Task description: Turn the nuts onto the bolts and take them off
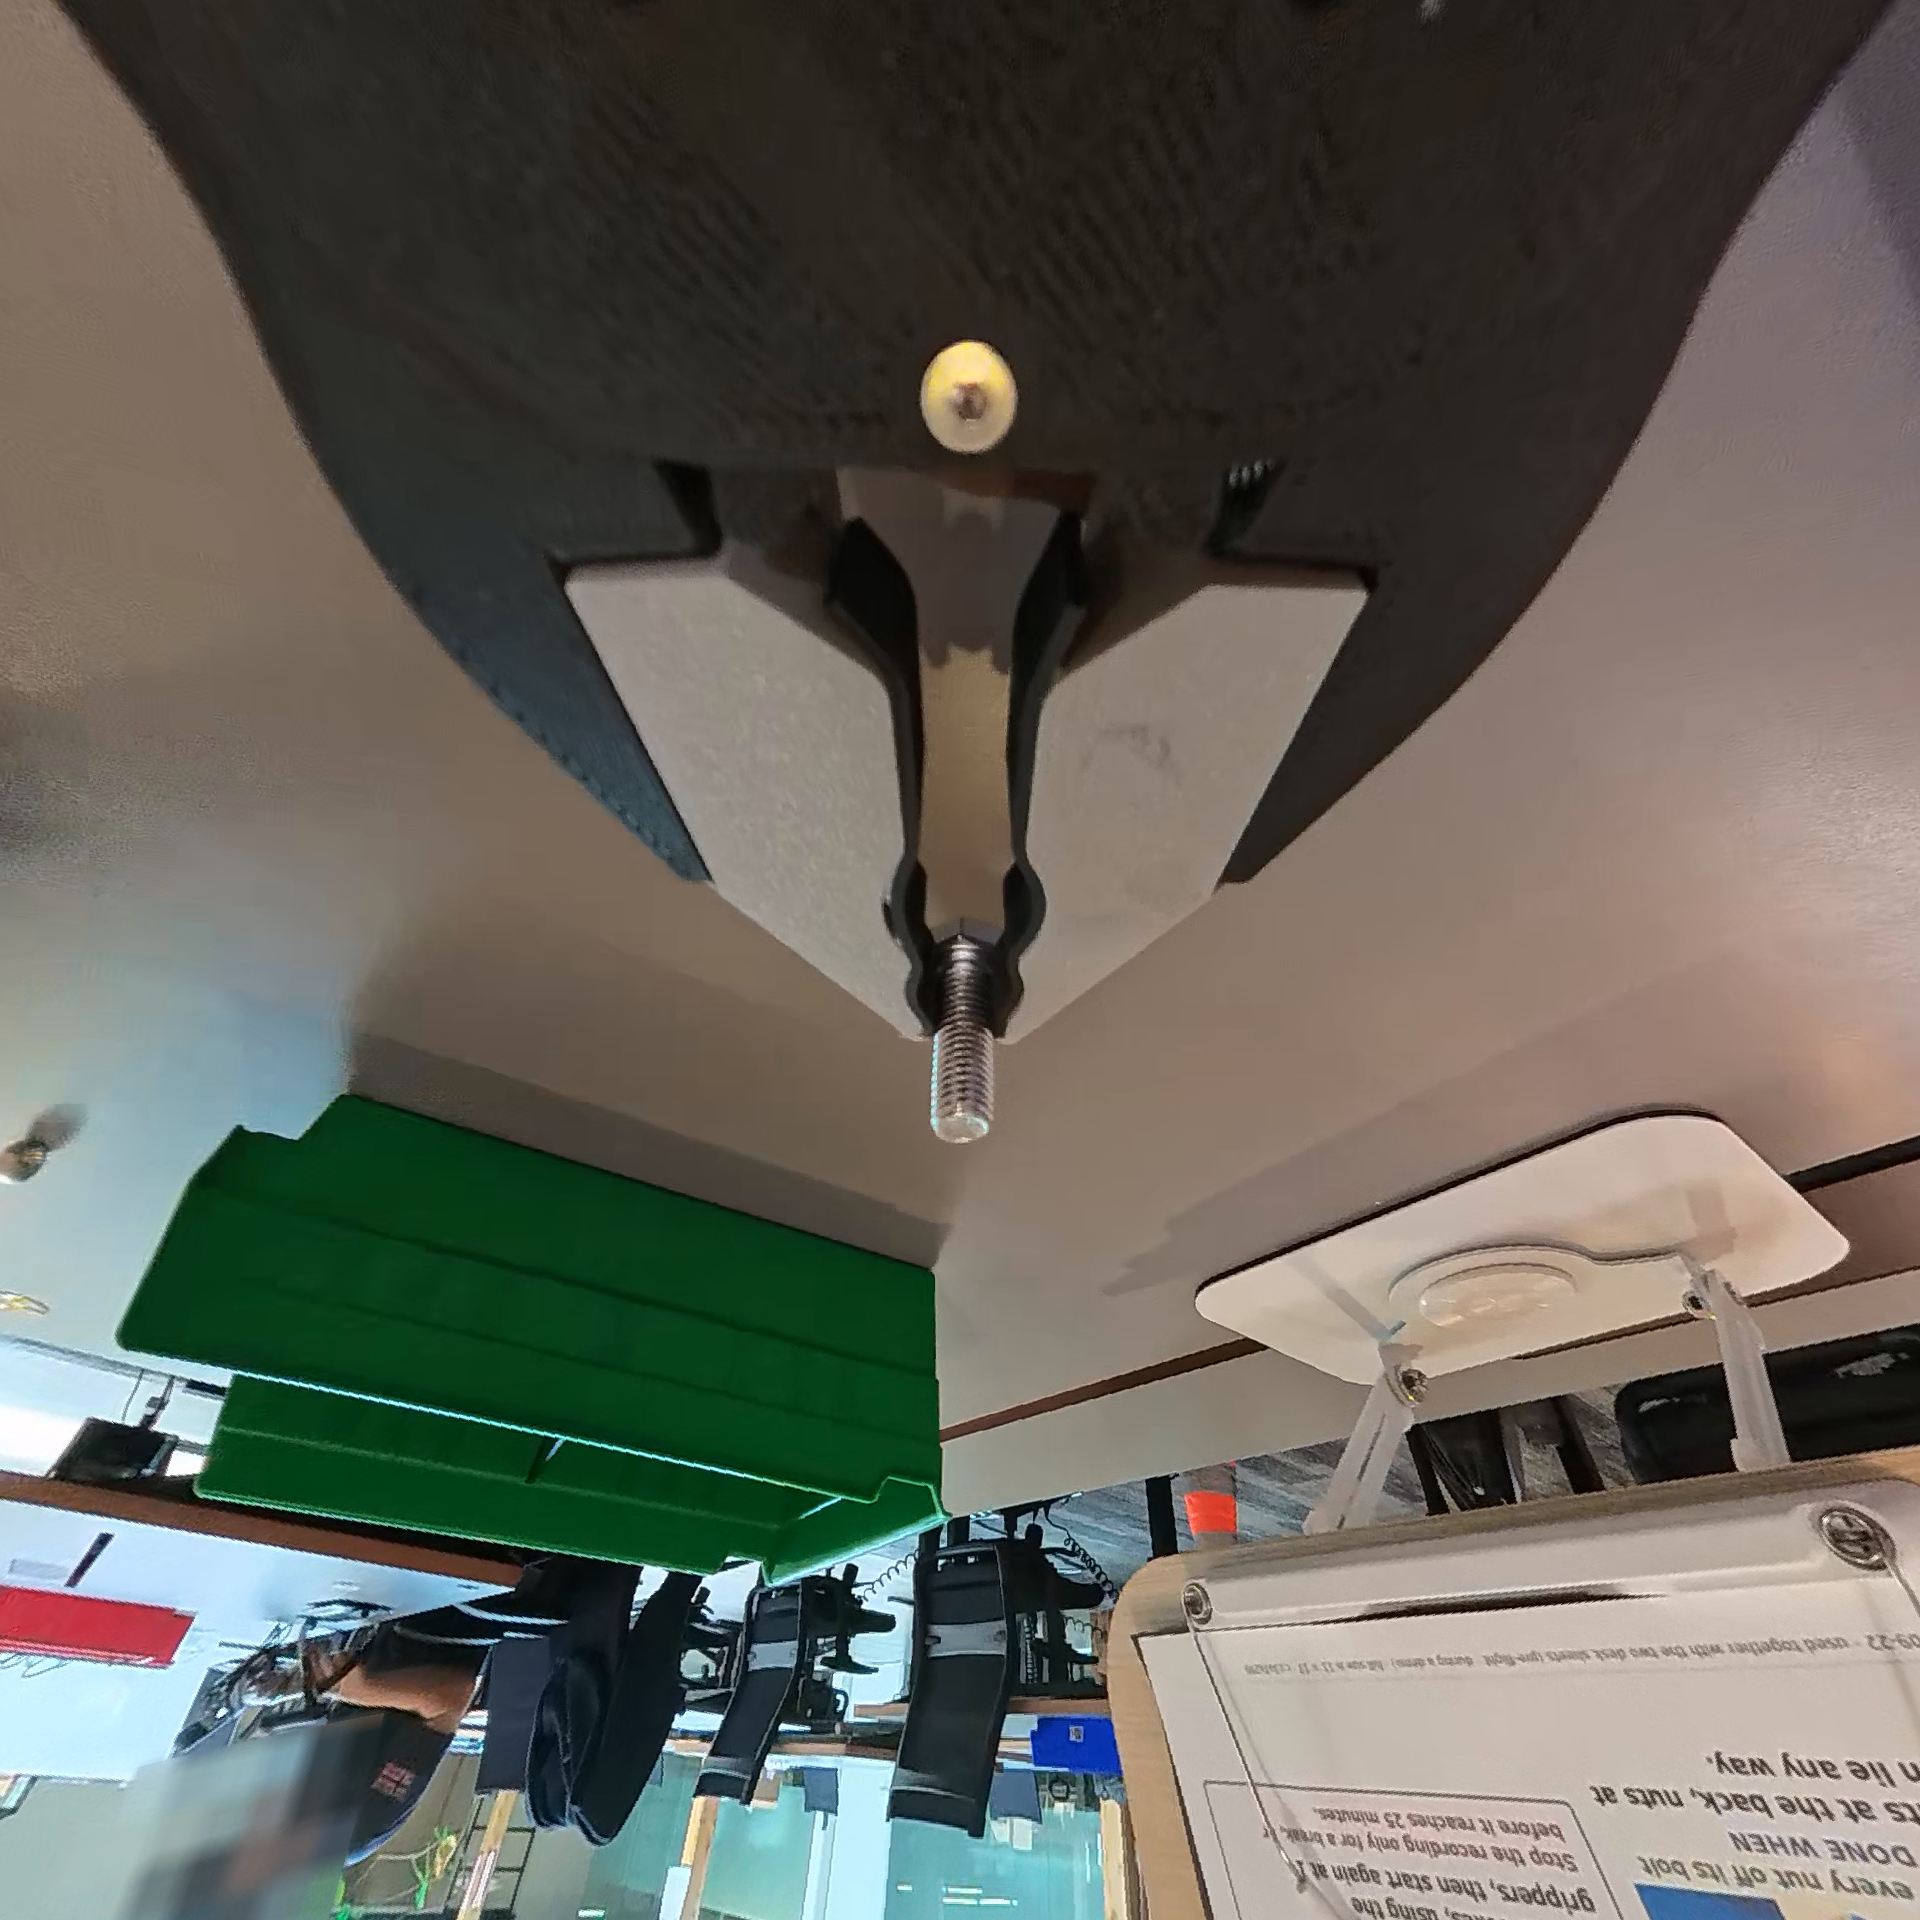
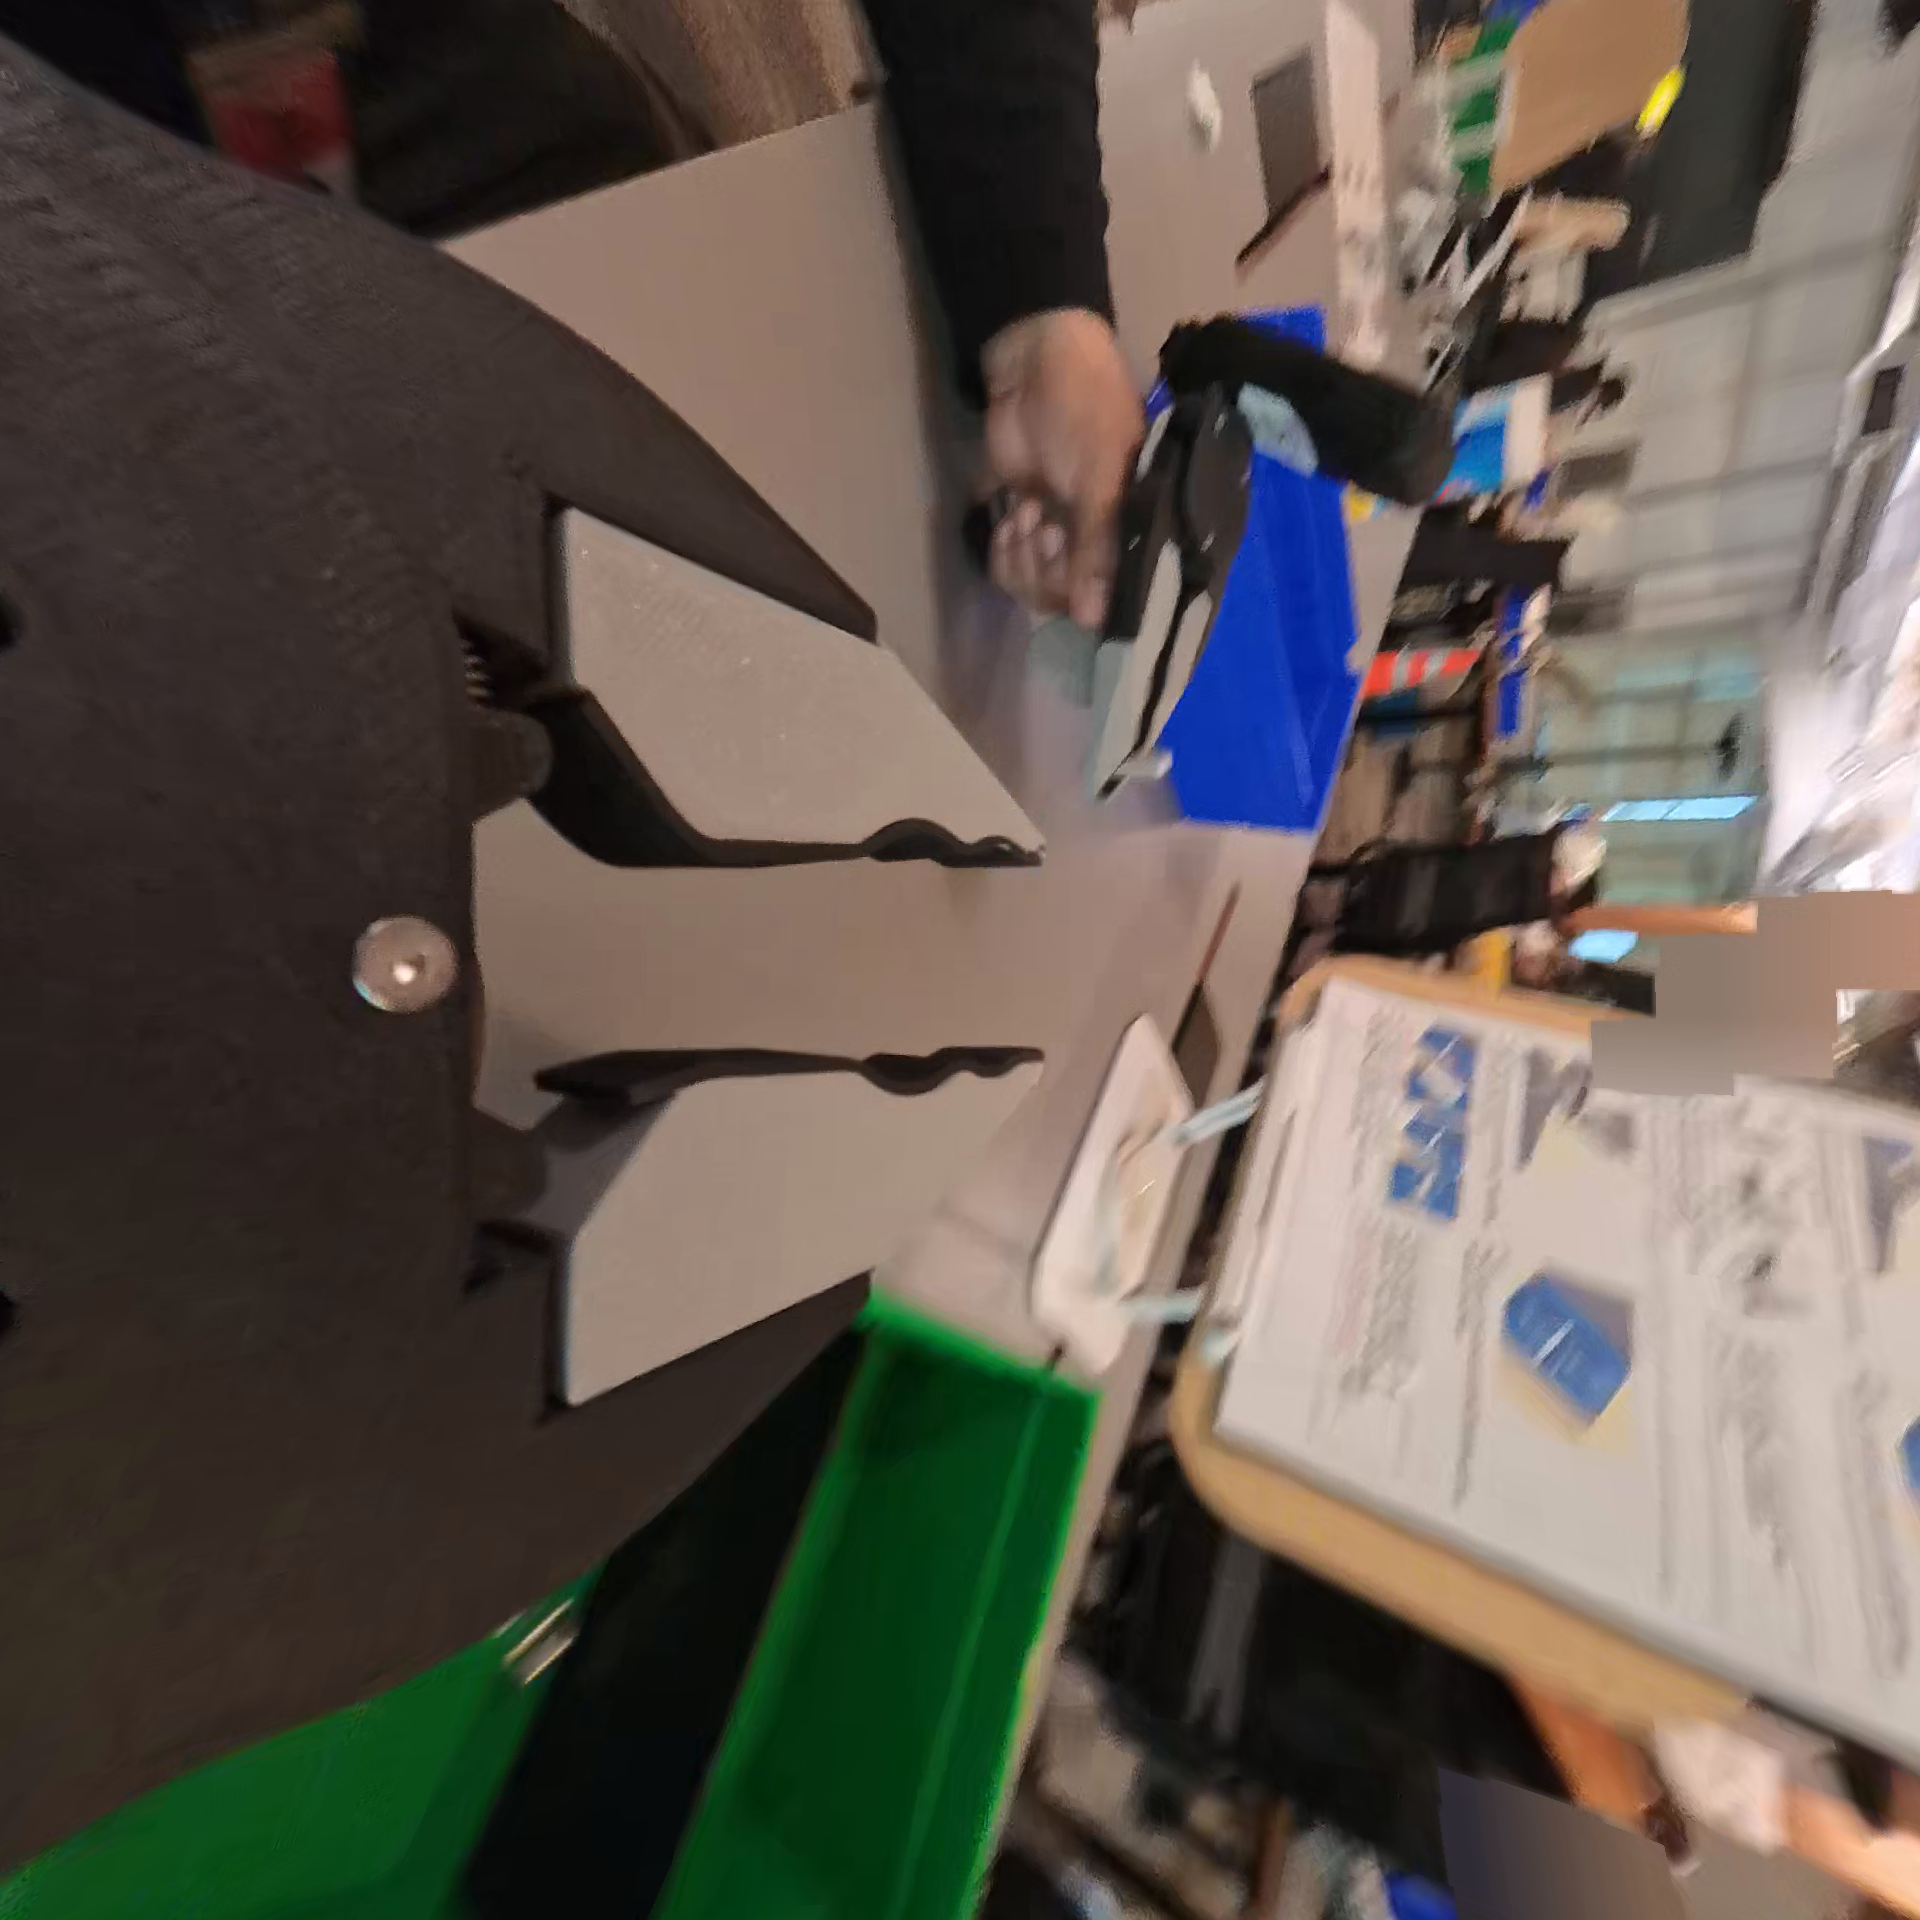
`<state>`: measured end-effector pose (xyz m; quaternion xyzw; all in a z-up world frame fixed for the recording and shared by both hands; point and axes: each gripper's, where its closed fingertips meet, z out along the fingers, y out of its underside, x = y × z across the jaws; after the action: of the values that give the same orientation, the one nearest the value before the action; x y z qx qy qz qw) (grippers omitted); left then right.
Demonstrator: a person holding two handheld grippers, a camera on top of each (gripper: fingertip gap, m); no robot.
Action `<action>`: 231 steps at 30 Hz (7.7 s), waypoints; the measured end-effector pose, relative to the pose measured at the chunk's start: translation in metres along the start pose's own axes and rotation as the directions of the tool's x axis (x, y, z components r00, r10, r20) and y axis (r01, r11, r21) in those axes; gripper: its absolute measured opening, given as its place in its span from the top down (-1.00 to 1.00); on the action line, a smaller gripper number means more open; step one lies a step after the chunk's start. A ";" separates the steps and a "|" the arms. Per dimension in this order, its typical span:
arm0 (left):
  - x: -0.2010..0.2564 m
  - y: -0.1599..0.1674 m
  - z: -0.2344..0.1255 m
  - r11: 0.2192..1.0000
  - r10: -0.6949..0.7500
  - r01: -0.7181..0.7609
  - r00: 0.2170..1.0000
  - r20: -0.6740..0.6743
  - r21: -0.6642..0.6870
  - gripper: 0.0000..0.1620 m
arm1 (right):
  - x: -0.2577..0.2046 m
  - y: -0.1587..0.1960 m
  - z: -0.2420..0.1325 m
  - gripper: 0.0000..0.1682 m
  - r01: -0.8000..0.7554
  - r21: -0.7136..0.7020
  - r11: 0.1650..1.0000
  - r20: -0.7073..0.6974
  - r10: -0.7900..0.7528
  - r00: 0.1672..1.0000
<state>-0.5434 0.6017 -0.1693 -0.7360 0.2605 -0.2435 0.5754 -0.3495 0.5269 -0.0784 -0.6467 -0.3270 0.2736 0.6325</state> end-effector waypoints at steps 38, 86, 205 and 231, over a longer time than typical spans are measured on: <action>0.037 0.000 -0.002 0.998 0.056 -0.055 0.986 -0.158 0.013 0.92 | 0.131 0.056 -0.109 0.82 -0.124 -0.369 0.921 -0.309 0.004 0.951; 0.079 -0.014 -0.012 0.995 -0.022 0.060 0.914 -0.404 0.081 0.64 | 0.061 -0.025 0.096 0.92 0.020 -0.285 0.958 -0.165 -0.069 0.984; -0.261 0.122 -0.261 0.432 0.134 0.434 0.836 0.533 -0.790 0.92 | -0.047 0.089 0.205 0.59 0.046 -0.266 0.963 0.105 -0.019 0.994; -0.233 0.012 -0.202 0.372 0.855 -0.281 0.475 0.209 -0.885 0.94 | -0.051 0.086 0.204 0.59 0.053 -0.260 0.964 0.121 -0.022 0.992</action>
<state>-0.8513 0.6081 -0.1503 -0.7779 0.3754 0.3970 0.3103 -0.5318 0.6187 -0.1770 -0.7013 -0.4093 0.2532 0.5259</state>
